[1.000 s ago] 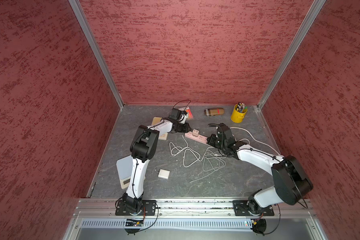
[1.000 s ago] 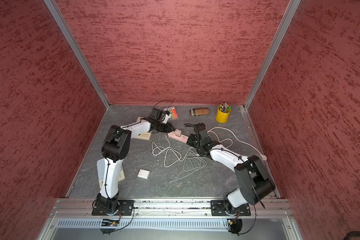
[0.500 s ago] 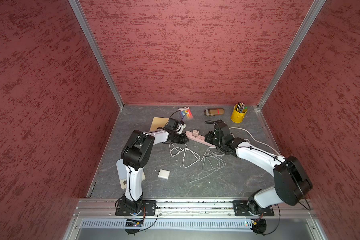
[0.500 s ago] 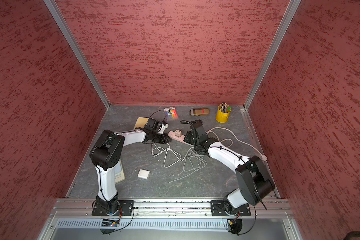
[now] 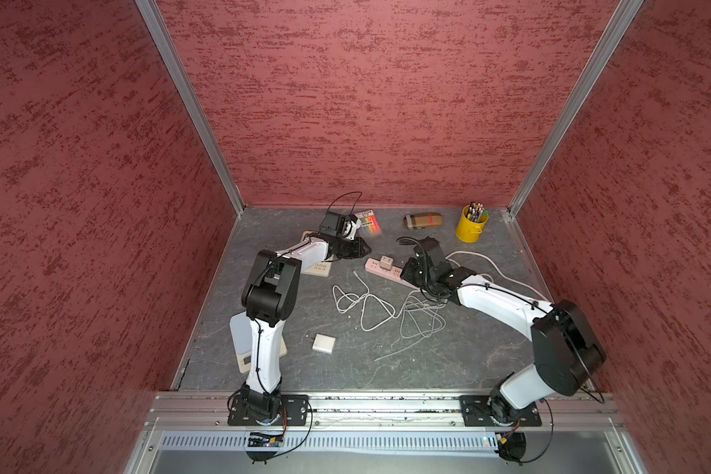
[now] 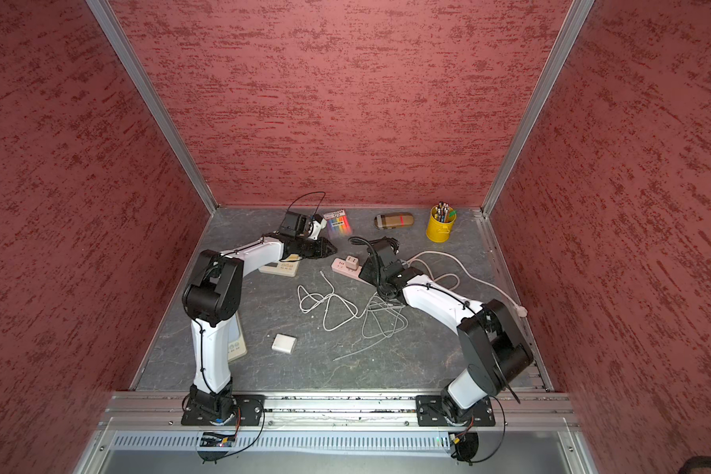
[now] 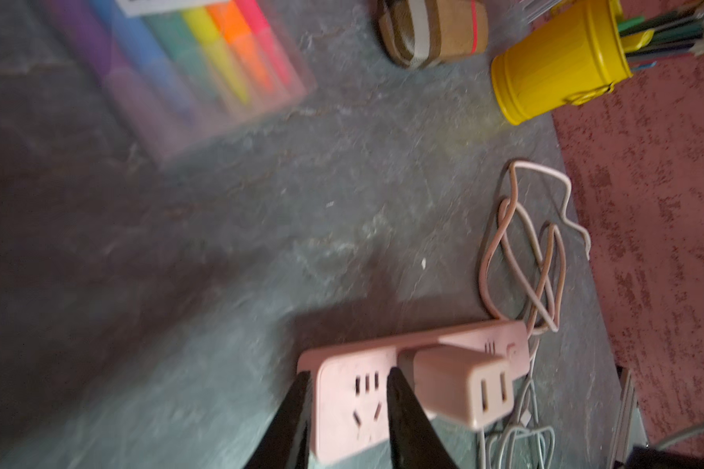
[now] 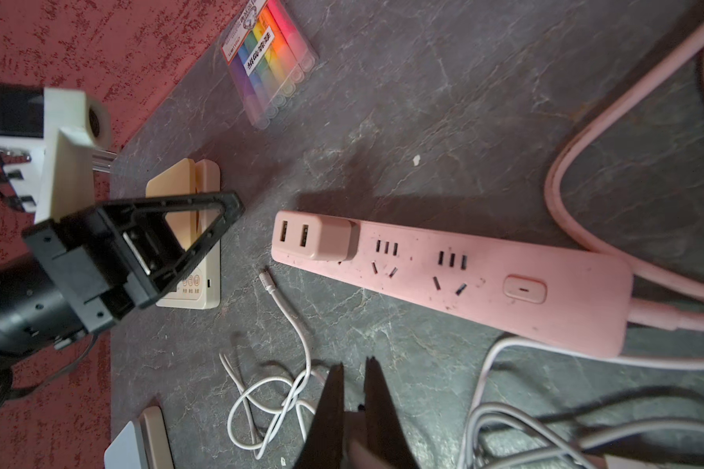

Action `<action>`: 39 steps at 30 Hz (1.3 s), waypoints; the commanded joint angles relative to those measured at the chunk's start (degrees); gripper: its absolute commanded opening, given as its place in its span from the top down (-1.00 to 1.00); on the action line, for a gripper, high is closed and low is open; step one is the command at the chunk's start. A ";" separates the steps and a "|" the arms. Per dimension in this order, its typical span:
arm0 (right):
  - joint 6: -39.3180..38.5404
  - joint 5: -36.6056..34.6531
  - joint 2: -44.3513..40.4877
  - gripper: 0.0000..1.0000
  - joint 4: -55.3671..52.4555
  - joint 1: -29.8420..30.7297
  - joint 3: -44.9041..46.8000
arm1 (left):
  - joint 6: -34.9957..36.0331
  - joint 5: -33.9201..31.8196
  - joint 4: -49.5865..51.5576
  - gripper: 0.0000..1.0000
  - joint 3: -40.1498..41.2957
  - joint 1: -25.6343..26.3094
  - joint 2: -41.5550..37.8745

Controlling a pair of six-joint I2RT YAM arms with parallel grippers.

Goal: Charge the electronic scale
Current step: Adjust the socket at the center of the board, then insert the charging cable into the plug.

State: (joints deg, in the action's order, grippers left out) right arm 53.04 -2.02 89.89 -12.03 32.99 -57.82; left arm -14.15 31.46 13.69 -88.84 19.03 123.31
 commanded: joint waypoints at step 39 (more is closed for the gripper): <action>-3.72 -26.85 8.05 1.00 -8.26 12.54 -13.16 | -3.51 7.04 -8.15 0.35 21.84 4.63 -6.14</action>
State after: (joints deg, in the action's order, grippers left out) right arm 51.05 -19.57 96.12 -19.59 43.81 -69.38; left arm -17.41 36.16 3.31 -68.71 22.31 117.75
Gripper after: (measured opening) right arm 0.092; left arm 0.325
